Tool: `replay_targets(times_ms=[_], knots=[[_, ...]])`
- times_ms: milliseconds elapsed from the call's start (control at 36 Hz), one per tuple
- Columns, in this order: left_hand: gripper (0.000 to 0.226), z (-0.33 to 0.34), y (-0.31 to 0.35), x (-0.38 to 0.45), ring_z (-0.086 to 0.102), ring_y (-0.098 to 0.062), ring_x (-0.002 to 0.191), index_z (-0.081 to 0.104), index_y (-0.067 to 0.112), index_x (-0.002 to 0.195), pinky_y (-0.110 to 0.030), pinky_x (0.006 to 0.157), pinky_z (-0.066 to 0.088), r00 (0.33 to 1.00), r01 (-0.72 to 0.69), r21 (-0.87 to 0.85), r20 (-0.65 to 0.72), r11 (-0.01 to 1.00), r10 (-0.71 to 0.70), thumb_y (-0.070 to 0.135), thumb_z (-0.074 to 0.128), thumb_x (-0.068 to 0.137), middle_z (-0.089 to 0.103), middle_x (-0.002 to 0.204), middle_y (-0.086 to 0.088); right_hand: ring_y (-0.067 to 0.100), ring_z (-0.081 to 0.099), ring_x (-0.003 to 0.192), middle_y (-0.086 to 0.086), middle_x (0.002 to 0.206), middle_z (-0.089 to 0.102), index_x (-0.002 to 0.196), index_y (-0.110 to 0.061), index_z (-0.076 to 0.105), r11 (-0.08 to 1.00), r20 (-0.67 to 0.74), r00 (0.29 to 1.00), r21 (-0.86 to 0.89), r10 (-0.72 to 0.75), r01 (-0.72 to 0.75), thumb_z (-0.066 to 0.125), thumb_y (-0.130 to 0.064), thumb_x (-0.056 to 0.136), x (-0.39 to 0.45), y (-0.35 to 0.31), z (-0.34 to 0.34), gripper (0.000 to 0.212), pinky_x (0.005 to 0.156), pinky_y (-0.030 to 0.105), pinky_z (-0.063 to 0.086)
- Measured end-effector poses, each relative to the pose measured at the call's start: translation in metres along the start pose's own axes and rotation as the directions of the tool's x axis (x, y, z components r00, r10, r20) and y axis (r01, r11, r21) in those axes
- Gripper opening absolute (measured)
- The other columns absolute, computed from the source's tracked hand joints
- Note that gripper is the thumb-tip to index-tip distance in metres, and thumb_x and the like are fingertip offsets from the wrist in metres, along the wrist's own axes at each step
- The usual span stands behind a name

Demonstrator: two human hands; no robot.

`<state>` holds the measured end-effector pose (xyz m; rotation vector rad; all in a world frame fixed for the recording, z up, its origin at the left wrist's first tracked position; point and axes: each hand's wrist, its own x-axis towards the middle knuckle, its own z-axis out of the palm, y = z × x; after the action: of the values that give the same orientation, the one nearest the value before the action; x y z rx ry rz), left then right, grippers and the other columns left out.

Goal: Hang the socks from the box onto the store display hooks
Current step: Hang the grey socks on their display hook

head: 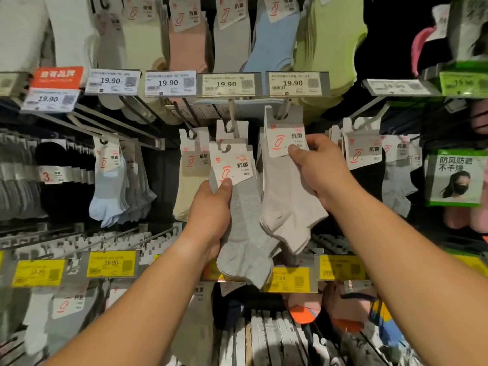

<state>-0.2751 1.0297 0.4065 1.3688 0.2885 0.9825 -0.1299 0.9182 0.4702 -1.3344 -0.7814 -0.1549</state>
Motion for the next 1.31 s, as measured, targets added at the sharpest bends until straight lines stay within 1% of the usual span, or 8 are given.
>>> replay_targets(times_ms=[250, 389, 500, 583, 750, 917, 1028, 1306], knots=[[0.020, -0.004, 0.002, 0.001, 0.069, -0.022, 0.107, 0.057, 0.022, 0.123, -0.046, 0.096, 0.056, 1.000, -0.011, -0.012, -0.027, 1.000, 0.011, 0.030, 0.050, 0.106, 0.071, 0.118, -0.001, 0.027, 0.059, 0.117, 0.005, 0.129, 0.062, 0.139, -0.021, 0.050, 0.950, -0.024, 0.990, -0.279, 0.137, -0.138, 0.061, -0.024, 0.096, 0.035, 0.030, 0.020, 0.044, 0.101, 0.045, 0.049], [0.026, -0.005, 0.001, 0.002, 0.071, -0.020, 0.106, 0.057, 0.019, 0.129, -0.038, 0.087, 0.059, 1.000, -0.011, -0.014, 0.009, 1.000, 0.011, 0.029, 0.051, 0.106, 0.073, 0.117, 0.000, 0.031, 0.049, 0.125, 0.010, 0.140, 0.046, 0.141, -0.020, 0.046, 0.855, -0.126, 0.992, -0.511, 0.025, -0.087, 0.057, -0.038, 0.096, 0.023, 0.029, 0.017, 0.050, 0.100, 0.044, 0.047], [0.028, -0.003, -0.002, 0.002, 0.074, -0.021, 0.097, 0.057, 0.015, 0.125, -0.034, 0.072, 0.063, 0.999, -0.009, -0.032, 0.031, 0.999, 0.010, 0.022, 0.064, 0.099, 0.075, 0.112, -0.004, 0.018, 0.064, 0.095, -0.001, 0.106, 0.064, 0.104, -0.023, 0.059, 0.966, -0.023, 0.998, -0.255, -0.052, 0.045, 0.057, -0.046, 0.095, -0.030, 0.023, 0.019, 0.024, 0.072, 0.032, 0.050], [0.038, 0.004, -0.003, 0.000, 0.075, -0.023, 0.097, 0.055, 0.011, 0.124, -0.039, 0.081, 0.063, 0.997, -0.052, -0.047, 0.057, 0.998, 0.055, 0.011, 0.073, 0.091, 0.075, 0.112, -0.008, 0.011, 0.068, 0.093, -0.008, 0.101, 0.071, 0.105, -0.024, 0.062, 0.998, 0.136, 0.989, -0.042, 0.056, -0.051, 0.062, -0.055, 0.089, -0.064, 0.026, 0.032, 0.035, 0.081, 0.036, 0.056], [0.026, 0.014, -0.002, 0.002, 0.076, -0.021, 0.093, 0.059, 0.012, 0.120, -0.036, 0.077, 0.063, 0.998, -0.033, -0.139, 0.044, 0.990, 0.039, 0.020, 0.067, 0.097, 0.078, 0.105, -0.006, 0.020, 0.072, 0.095, -0.002, 0.102, 0.075, 0.102, -0.026, 0.067, 0.988, 0.088, 0.990, 0.103, 0.108, -0.117, 0.068, -0.041, 0.090, -0.061, 0.030, 0.036, 0.019, 0.087, 0.049, 0.058], [0.010, 0.010, -0.009, 0.014, 0.072, -0.026, 0.105, 0.060, 0.018, 0.112, -0.053, 0.096, 0.056, 0.999, -0.026, -0.033, -0.027, 0.999, 0.025, 0.019, 0.058, 0.102, 0.075, 0.113, -0.007, 0.018, 0.074, 0.084, 0.006, 0.099, 0.076, 0.106, -0.013, 0.067, 0.970, 0.094, 0.979, 0.152, 0.179, -0.192, 0.055, -0.029, 0.101, -0.056, 0.017, 0.013, 0.021, 0.069, 0.035, 0.061], [0.014, 0.006, -0.010, 0.018, 0.070, -0.024, 0.107, 0.061, 0.014, 0.115, -0.048, 0.098, 0.055, 0.997, -0.046, -0.016, -0.057, 0.999, 0.045, 0.017, 0.058, 0.102, 0.073, 0.115, -0.006, 0.023, 0.073, 0.091, 0.005, 0.097, 0.076, 0.105, -0.008, 0.067, 0.993, 0.034, 0.999, 0.116, 0.035, -0.039, 0.054, -0.028, 0.102, -0.052, 0.000, -0.001, 0.024, 0.084, 0.048, 0.059], [0.019, 0.003, -0.009, 0.018, 0.070, -0.020, 0.105, 0.063, 0.012, 0.117, -0.038, 0.091, 0.056, 0.995, -0.068, 0.013, -0.071, 0.998, 0.068, 0.023, 0.058, 0.102, 0.074, 0.114, -0.003, 0.018, 0.074, 0.088, 0.003, 0.094, 0.077, 0.105, -0.003, 0.067, 0.998, 0.065, 0.997, 0.061, -0.027, 0.023, 0.052, -0.027, 0.103, -0.020, -0.032, -0.007, 0.029, 0.070, 0.029, 0.058]])
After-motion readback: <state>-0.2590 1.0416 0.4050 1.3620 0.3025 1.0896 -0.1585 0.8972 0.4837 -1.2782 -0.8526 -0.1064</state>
